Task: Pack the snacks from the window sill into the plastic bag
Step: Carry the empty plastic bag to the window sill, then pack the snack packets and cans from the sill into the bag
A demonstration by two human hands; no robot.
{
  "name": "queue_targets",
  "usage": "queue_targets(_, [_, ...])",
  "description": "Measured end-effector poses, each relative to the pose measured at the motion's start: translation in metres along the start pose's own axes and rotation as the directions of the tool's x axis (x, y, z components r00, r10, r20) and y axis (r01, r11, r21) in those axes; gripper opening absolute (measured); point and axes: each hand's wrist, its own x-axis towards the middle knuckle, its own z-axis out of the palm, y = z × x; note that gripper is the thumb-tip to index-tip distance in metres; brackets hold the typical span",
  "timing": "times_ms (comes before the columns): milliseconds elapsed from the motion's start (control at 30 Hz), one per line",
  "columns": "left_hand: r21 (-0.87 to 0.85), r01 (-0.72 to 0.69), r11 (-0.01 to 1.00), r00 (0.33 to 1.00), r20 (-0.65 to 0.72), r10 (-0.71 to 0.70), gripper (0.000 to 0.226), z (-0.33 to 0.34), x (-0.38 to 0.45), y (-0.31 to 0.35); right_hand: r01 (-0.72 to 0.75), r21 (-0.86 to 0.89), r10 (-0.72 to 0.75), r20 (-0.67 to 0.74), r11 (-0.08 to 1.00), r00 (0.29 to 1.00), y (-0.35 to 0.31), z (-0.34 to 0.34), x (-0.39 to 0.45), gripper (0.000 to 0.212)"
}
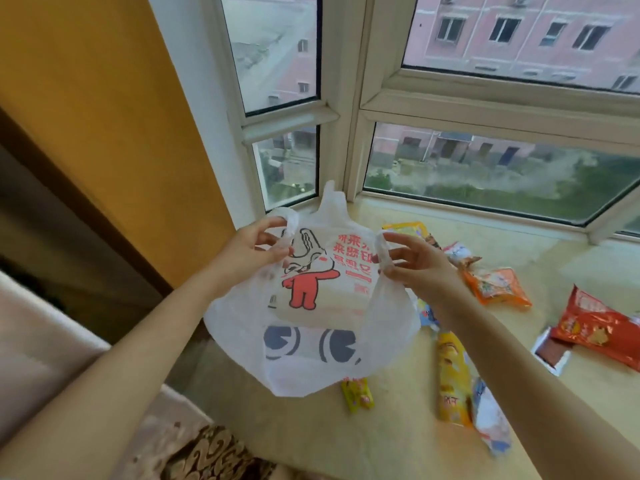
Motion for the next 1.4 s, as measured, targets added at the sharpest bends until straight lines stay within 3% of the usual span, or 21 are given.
queue_targets(267, [-0.152,0.063,0.986,0.984,-0.158,-0.088,0.043,-0.001,0.029,-0.033,-0.022,-0.119,0.025,0.018,0.993,1.000,0.018,0.015,0.074,0.047])
queue_targets(533, [-0.253,0.156,0.955,0.922,-0.311,-0.233,0.043,0.023,0.047,-0.079,-0.053,-0.215,0.049,-0.020,0.975,0.999,0.059,0.026,0.113,0.041])
queue_targets(633, [-0.181,0.146,0.973,0.912,-0.355,-0.203,0.048,0.032,0.047,-0.081,-0.049,-0.231,0.046,-0.019,0.972,0.999,0.064,0.027,0.112,0.039])
queue_targets(733, [-0.077,0.093,0.993,0.856,-0.502,-0.120,0.050,0.038,0.043,-0.074,-0.029,-0.225,0.019,-0.045,0.974,0.999,0.063,0.026,0.110,0.040])
queue_targets(833, [0.221,0.073,0.973,0.775,-0.627,0.084,0.054,0.046,0.038,-0.070,-0.004,-0.242,-0.018,-0.088,0.970,0.996,0.061,0.023,0.103,0.040])
queue_targets(933, [0.647,-0.052,0.761,0.744,-0.483,0.461,0.052,0.061,0.034,-0.070,0.024,-0.237,-0.059,-0.142,0.971,0.988,0.064,0.021,0.088,0.044])
queue_targets(1000, [0.791,-0.135,0.596,0.779,-0.287,0.558,0.047,0.076,0.033,-0.071,0.055,-0.271,-0.105,-0.176,0.961,0.979,0.069,0.020,0.075,0.045])
queue_targets(1133, [0.870,-0.266,0.414,0.846,0.005,0.533,0.062,0.119,0.030,-0.088,0.093,-0.469,-0.202,-0.189,0.878,0.961,0.089,0.014,0.044,0.045])
queue_targets(1233, [0.890,-0.296,0.346,0.872,0.104,0.478,0.063,0.155,0.025,-0.114,0.077,-0.640,-0.257,-0.194,0.764,0.947,0.125,0.010,0.018,0.045])
queue_targets(1300, [0.890,-0.270,0.368,0.896,0.093,0.434,0.052,0.170,0.018,-0.129,0.064,-0.742,-0.275,-0.166,0.668,0.947,0.150,0.011,0.003,0.047])
queue_targets(1400, [0.872,-0.246,0.423,0.925,0.081,0.371,0.055,0.188,0.008,-0.151,0.068,-0.806,-0.257,-0.106,0.588,0.961,0.196,0.017,-0.019,0.049])
